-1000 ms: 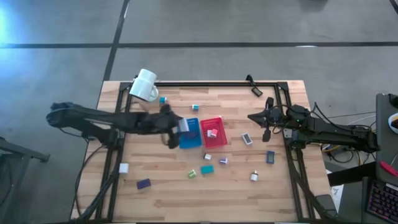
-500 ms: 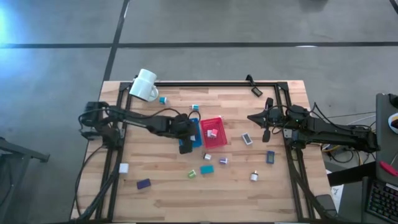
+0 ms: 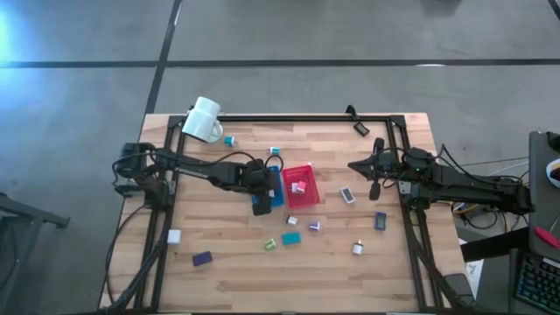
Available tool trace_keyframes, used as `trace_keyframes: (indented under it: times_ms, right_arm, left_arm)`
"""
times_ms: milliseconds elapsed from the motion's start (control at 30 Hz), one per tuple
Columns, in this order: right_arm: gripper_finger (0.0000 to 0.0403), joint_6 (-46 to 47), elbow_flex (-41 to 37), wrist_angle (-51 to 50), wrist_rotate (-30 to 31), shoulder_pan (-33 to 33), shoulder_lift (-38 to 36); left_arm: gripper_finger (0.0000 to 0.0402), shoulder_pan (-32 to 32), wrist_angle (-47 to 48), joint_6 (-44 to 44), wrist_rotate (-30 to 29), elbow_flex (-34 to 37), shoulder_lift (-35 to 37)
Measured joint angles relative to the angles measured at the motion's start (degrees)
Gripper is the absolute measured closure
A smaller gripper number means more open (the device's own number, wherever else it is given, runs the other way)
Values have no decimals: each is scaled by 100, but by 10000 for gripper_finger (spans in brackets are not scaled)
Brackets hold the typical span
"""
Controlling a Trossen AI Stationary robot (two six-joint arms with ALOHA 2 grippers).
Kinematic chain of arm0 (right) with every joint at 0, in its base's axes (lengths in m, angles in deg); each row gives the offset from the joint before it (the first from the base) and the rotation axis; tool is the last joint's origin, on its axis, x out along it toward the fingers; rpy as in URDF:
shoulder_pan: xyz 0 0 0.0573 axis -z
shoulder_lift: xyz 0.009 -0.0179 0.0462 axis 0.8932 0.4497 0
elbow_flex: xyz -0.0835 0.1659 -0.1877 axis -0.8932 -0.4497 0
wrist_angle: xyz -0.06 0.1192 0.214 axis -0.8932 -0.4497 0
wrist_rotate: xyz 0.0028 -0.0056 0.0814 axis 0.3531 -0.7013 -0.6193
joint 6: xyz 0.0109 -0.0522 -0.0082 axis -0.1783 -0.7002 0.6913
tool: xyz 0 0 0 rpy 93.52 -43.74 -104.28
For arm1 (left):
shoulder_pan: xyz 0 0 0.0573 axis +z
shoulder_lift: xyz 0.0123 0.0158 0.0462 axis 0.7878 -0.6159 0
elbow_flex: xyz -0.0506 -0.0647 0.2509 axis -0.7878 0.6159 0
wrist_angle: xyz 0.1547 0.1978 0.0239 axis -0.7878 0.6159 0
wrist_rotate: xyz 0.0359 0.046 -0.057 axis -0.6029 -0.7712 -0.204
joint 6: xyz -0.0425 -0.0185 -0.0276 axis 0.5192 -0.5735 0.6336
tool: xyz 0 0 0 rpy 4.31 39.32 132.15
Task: Pick & Place Office items
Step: Put the left white digital clock into the blue bin, then put the purple charger adapter into the red bin
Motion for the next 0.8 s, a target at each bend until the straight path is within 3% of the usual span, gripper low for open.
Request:
trace_keyframes:
  times_ms: [100,167,433,633,800]
  right_arm:
    - [394,2,0,-88,-18,0,2]
    - [394,2,-7,-88,-21,0,0]
    - [394,2,-9,-68,-23,0,2]
    - [394,0,-11,-68,-42,-1,1]
    - [394,-22,-11,-68,-40,0,2]
  left_arm:
    - [39,0,-5,14,0,2,0]
    - [18,0,-3,14,-1,-5,0]
    - [50,-100,699,-83,30,-353,399]
    - [50,-598,754,-83,-154,-160,2080]
    - [81,-1273,57,7,-731,852,3818]
